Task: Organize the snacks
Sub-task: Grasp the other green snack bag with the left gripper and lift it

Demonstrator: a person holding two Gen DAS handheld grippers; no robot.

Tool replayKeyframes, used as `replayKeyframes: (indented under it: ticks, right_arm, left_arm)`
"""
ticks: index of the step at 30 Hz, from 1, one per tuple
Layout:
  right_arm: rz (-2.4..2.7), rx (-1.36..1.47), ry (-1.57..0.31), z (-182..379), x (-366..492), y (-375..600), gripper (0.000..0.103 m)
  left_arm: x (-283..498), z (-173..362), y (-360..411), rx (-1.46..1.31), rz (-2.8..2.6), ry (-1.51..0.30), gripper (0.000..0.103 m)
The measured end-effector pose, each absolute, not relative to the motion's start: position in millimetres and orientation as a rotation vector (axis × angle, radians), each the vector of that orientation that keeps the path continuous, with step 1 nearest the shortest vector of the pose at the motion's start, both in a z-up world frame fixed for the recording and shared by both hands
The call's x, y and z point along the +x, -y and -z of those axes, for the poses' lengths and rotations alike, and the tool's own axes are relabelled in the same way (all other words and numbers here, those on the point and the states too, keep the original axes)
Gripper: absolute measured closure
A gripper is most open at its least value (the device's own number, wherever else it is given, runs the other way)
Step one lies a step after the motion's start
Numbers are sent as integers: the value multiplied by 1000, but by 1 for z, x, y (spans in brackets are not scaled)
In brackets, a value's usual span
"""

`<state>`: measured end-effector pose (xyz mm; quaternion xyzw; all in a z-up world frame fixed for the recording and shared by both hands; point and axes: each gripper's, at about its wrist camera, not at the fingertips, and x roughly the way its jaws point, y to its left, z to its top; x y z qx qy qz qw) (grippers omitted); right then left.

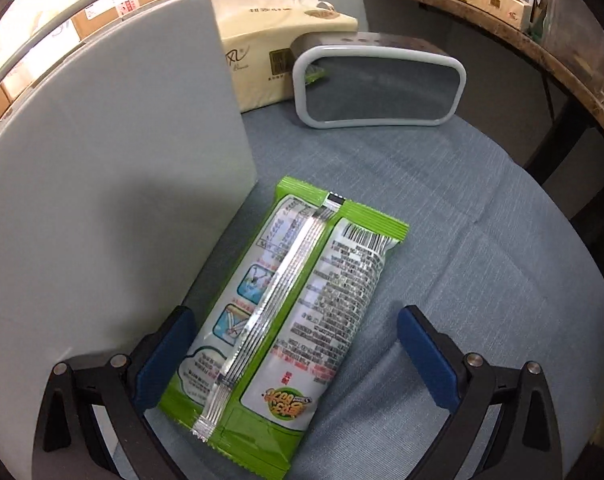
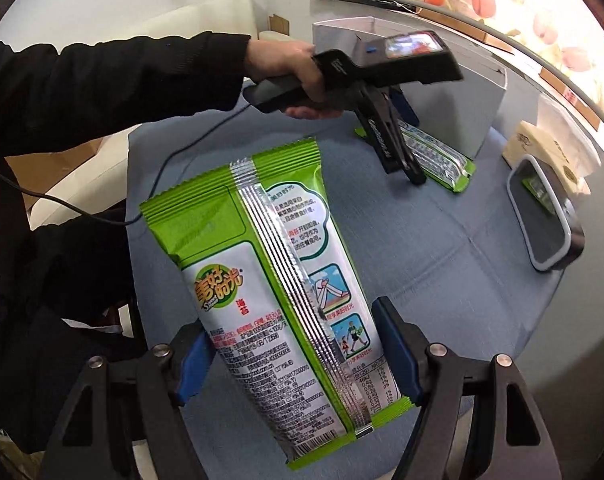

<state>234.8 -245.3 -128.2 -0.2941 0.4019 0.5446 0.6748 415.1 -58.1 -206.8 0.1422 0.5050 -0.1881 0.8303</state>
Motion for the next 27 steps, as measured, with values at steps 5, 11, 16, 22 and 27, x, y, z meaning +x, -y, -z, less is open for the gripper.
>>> replayKeyframes:
  ticks: [5,11,16,22,27]
  right_arm:
    - [-1257,-678,-900,135,228,231,25]
    - [-1279,-681,-892,133,214,227,25]
    - [-1287,-675,-893,131,209,228,25]
    - [-1284,-687,-897,130,206,229,26]
    - [-1261,-685,-903,130,208,233,26]
  left_arm:
    - [429,211,48,245,424,-1060,0]
    - [409,213,45,228,409,-1018,12]
    - [391,209,51,239,413,-1004,27]
    - [371,204,45,227,386,-989,33]
    - [346,191,43,186,350,-943,33]
